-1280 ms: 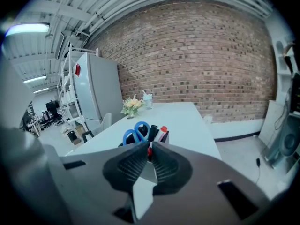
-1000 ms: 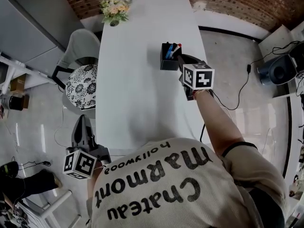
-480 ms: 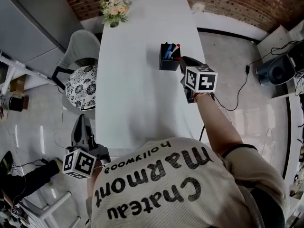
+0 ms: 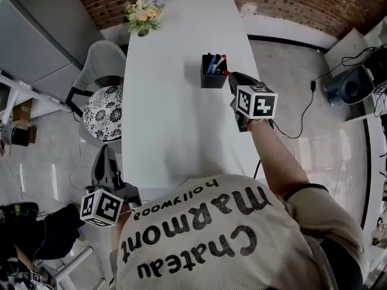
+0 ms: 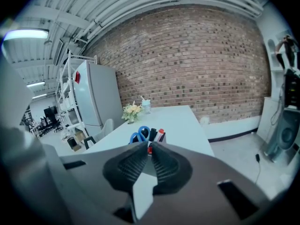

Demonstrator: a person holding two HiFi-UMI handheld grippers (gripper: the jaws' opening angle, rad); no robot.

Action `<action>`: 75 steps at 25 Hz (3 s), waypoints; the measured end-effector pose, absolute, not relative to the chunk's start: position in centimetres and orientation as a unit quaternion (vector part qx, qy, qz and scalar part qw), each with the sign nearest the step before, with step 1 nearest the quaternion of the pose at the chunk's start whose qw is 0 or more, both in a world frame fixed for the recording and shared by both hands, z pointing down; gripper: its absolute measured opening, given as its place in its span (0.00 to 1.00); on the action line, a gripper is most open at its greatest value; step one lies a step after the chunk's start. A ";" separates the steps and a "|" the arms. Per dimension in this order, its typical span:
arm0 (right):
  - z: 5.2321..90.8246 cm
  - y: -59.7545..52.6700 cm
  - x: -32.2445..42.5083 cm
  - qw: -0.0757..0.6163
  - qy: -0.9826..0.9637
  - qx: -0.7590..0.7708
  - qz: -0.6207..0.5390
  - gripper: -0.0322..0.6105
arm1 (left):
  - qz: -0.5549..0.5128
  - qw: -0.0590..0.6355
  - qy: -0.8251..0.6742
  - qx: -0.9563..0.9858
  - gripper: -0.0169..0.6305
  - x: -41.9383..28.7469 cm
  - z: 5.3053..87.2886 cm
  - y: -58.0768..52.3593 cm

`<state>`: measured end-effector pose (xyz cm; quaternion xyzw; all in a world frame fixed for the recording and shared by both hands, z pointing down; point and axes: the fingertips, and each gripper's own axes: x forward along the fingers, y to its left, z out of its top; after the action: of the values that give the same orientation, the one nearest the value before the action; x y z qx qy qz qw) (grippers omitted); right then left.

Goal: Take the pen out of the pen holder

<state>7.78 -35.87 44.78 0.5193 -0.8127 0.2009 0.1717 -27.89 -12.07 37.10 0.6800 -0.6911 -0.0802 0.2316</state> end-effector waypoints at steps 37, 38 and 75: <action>43.8 -31.1 8.7 0.157 -0.798 0.545 0.201 0.10 | -0.079 0.239 -0.664 0.704 0.03 -28.2 37.2 -11.1; 43.7 -31.0 8.8 0.157 -0.798 0.546 0.201 0.10 | -0.079 0.239 -0.663 0.705 0.03 -28.1 37.2 -11.2; 43.5 -25.5 8.6 0.103 -0.767 0.599 0.205 0.09 | -0.069 0.257 -0.603 0.752 0.03 -30.3 39.3 -12.4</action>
<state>8.64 -25.53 43.49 0.5992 -0.7670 0.2051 0.1028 -30.28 -12.37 39.28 0.7519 -0.6033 -0.0691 0.2568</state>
